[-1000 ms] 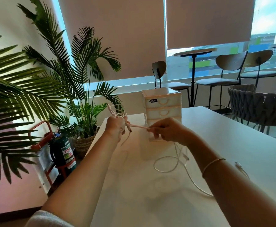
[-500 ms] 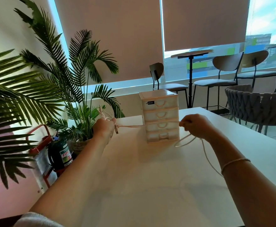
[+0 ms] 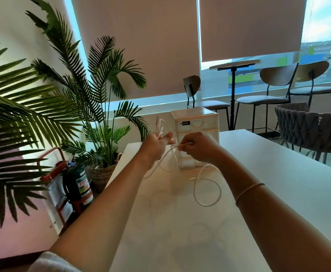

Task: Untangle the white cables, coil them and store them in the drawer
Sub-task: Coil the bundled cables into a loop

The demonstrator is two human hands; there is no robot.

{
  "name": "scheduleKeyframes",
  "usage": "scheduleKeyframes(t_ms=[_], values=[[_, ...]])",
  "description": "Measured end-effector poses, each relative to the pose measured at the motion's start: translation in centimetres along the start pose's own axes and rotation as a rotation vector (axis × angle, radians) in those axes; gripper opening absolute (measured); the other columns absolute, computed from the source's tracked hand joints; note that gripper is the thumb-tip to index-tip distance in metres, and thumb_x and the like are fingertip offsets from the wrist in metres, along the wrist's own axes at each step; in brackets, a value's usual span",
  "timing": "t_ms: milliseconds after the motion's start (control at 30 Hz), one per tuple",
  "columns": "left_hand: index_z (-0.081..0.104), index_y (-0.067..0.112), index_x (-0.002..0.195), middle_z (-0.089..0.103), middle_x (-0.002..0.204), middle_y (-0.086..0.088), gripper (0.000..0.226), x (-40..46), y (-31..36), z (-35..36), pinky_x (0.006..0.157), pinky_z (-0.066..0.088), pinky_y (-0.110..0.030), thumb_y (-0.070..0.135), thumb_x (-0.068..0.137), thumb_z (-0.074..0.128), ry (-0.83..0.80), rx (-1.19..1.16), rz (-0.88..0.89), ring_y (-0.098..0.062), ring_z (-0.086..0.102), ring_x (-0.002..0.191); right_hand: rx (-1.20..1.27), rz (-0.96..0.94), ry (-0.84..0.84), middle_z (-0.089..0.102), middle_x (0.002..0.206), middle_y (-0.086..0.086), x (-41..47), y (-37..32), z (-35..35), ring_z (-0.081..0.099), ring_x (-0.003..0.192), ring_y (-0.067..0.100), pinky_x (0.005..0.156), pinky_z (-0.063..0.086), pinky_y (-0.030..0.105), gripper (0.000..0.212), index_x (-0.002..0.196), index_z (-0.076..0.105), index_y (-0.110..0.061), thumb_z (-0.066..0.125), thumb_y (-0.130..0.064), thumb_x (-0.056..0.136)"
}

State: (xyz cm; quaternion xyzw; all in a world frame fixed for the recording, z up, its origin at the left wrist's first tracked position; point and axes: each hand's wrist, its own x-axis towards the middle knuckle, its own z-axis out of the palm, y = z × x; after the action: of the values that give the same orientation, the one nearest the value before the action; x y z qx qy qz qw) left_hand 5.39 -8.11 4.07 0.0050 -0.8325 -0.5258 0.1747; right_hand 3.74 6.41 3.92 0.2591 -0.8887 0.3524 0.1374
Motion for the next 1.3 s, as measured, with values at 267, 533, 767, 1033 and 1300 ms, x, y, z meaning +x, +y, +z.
scheduleKeyframes(t_ms=[267,533,767,1033,1300], values=[[0.056,0.006,0.102,0.056,0.078,-0.006,0.035,0.7,-1.4,-0.3,0.057,0.038,-0.028,0.040,0.093,0.049,0.097,0.121,0.016,-0.018,0.047,0.056,0.134,0.042,-0.041,0.057,0.061,-0.005,0.4,-0.6,0.0,0.046,0.051,0.003,0.051,0.037,0.015,0.017,0.070,0.065,-0.015,0.069,-0.029,0.080],[0.056,-0.003,0.107,0.047,0.062,-0.001,0.041,1.8,-3.5,-5.5,0.042,0.029,-0.023,0.035,0.094,0.048,0.334,0.044,-0.114,-0.013,0.037,0.047,0.183,0.259,0.042,0.056,0.063,-0.001,-1.9,4.4,-4.8,0.047,0.056,0.007,0.052,0.036,0.016,0.017,0.074,0.067,-0.009,0.075,-0.024,0.073],[0.056,-0.002,0.114,0.063,0.079,-0.005,0.048,1.9,-4.6,-6.4,0.045,0.031,-0.025,0.040,0.095,0.045,0.360,0.209,-0.186,-0.015,0.043,0.051,0.167,0.326,0.301,0.060,0.070,0.001,-1.5,6.7,-5.1,0.049,0.063,0.012,0.057,0.039,0.023,0.017,0.084,0.070,-0.011,0.071,-0.027,0.079],[0.041,0.008,0.136,0.070,0.086,0.000,0.050,1.8,-2.7,-4.1,0.035,0.028,-0.017,0.038,0.096,0.044,0.231,0.106,-0.066,-0.002,0.032,0.030,0.048,0.109,0.211,0.060,0.074,-0.006,-0.3,2.9,-3.1,0.053,0.064,0.006,0.065,0.046,0.023,0.018,0.089,0.072,-0.011,0.069,-0.027,0.081],[0.053,0.001,0.110,0.050,0.071,0.000,0.042,0.4,-0.1,0.5,0.047,0.031,-0.022,0.039,0.095,0.046,0.098,-0.020,0.031,-0.007,0.038,0.051,0.008,-0.072,0.104,0.066,0.087,0.000,1.1,-2.3,0.5,0.055,0.073,0.008,0.067,0.045,0.023,0.022,0.094,0.071,-0.014,0.063,-0.032,0.084]])
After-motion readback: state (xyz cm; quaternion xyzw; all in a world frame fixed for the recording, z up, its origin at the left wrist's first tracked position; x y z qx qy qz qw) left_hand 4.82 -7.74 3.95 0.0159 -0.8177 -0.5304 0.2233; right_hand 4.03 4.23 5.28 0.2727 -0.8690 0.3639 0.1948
